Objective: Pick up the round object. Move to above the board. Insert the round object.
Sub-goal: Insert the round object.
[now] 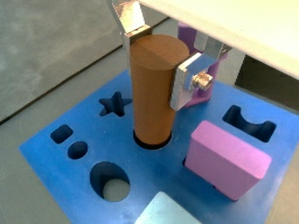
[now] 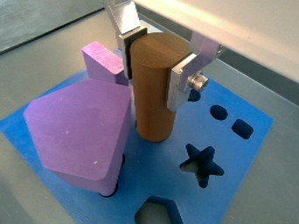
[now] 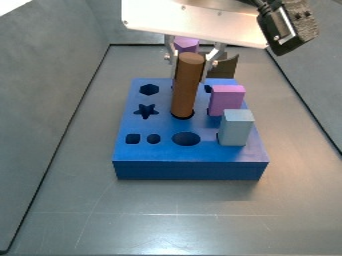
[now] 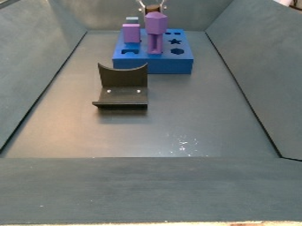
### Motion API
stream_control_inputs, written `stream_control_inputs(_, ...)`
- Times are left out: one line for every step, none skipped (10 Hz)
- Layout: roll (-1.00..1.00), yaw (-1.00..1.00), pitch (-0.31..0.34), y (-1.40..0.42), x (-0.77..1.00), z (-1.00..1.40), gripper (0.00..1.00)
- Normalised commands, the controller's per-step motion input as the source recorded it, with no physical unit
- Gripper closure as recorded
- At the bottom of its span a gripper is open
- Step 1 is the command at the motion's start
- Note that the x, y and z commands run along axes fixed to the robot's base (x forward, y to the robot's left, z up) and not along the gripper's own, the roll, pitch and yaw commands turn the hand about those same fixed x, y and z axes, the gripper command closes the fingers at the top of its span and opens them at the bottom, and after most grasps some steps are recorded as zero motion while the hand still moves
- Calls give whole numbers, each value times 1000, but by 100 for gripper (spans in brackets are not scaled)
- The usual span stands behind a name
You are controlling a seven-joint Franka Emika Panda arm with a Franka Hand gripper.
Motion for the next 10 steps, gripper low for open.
stream_control_inputs(-146, -46, -89, -29, -89, -266, 100)
stream_control_inputs(-140, -34, -86, -54, -89, -240, 100)
stream_control_inputs(-106, -46, -94, 0, -123, -274, 100)
stream_control_inputs(-123, -51, -103, -6, -111, -363, 100)
stream_control_inputs(-91, -34, -77, 0, -23, -437, 100)
stream_control_inputs(-40, -37, -83, 0, 0, -551, 100)
stream_control_inputs(-123, -111, 0, 0, 231, -511, 100)
stream_control_inputs(-120, -126, 0, 0, 234, -417, 100)
stream_control_inputs(-3, -103, 0, 0, 231, -386, 100)
stream_control_inputs(0, -66, 0, 0, 137, -429, 100)
